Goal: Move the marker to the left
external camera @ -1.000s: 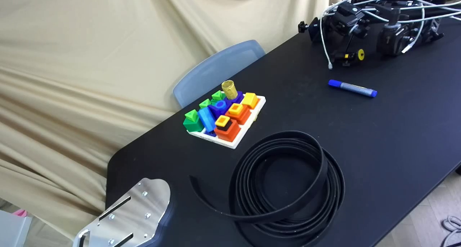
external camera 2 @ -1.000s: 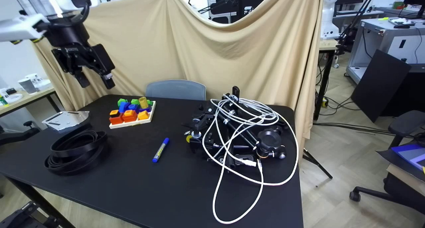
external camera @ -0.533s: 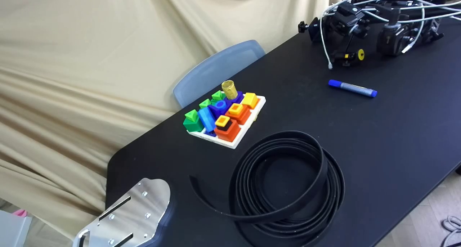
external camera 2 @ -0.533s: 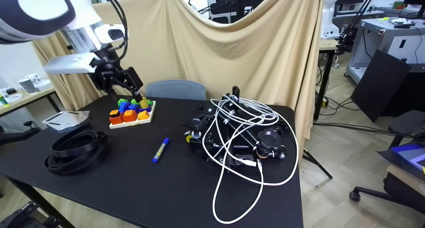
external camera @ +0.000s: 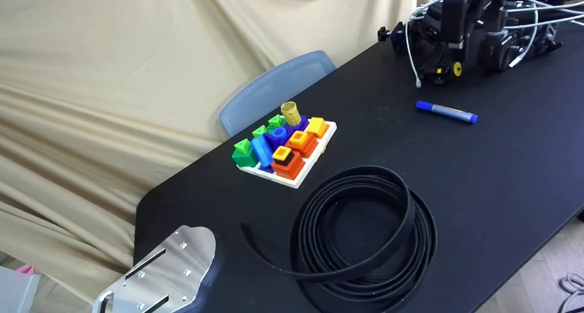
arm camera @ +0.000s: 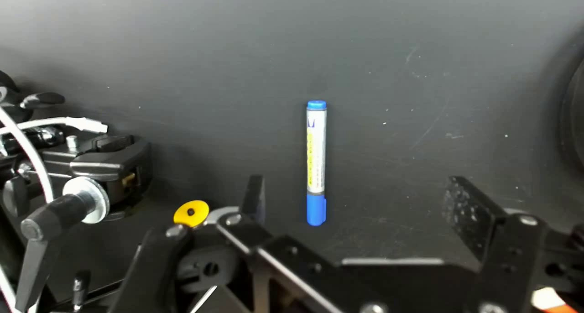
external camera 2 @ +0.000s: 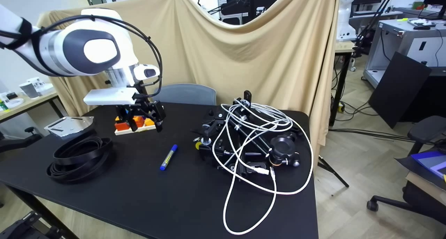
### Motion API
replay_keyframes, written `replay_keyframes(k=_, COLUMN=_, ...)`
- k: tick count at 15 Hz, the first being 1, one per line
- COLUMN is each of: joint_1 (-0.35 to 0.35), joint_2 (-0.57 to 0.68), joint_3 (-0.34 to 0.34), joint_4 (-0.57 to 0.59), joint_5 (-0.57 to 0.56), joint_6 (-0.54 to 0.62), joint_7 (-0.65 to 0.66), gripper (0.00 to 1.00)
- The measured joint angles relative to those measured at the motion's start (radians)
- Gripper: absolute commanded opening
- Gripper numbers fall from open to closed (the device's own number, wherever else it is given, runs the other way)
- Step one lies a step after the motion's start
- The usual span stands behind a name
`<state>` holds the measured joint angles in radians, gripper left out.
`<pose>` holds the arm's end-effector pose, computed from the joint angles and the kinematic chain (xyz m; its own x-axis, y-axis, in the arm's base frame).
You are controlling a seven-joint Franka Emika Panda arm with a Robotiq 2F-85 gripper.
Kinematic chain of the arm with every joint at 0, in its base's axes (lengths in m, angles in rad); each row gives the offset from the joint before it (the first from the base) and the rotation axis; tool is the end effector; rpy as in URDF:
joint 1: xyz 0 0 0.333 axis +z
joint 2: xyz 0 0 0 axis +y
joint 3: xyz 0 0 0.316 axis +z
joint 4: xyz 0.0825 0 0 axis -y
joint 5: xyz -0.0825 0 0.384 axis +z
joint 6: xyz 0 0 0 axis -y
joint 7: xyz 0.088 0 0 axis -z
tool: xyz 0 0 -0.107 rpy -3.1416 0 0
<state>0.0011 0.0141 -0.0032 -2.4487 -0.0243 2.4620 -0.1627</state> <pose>0.4802 -0.0010 0.2937 0.9839 0.1785 -0.0034 0.1786 -0.9838 0.0150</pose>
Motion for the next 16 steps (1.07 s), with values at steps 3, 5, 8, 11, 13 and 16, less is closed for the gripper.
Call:
replay_keyframes(k=3, joint_1=0.000, joint_2=0.017, joint_3=0.000, joint_4=0.016, joint_5=0.000, joint_6=0.000, joint_7=-0.004, gripper=1.00)
replay_keyframes(k=5, joint_1=0.000, joint_2=0.017, joint_3=0.000, joint_4=0.017, joint_5=0.000, joint_6=0.000, joint_7=-0.004, gripper=1.00)
replay_keyframes(k=8, joint_1=0.000, joint_2=0.037, joint_3=0.000, joint_4=0.017, joint_5=0.000, joint_6=0.025, joint_7=0.008, gripper=1.00)
replay_keyframes(k=11, joint_1=0.000, joint_2=0.099, joint_3=0.000, joint_4=0.018, joint_5=0.001, joint_6=0.084, joint_7=0.029, gripper=1.00)
replay_keyframes(k=13, joint_1=0.000, joint_2=0.147, joint_3=0.000, joint_4=0.024, joint_5=-0.003, joint_6=0.116, joint_7=0.052, gripper=1.00)
replay_keyframes(k=16, joint_1=0.001, joint_2=0.220, joint_3=-0.003, joint_4=0.042, joint_5=-0.019, joint_6=0.153, joint_7=0.096, gripper=1.00)
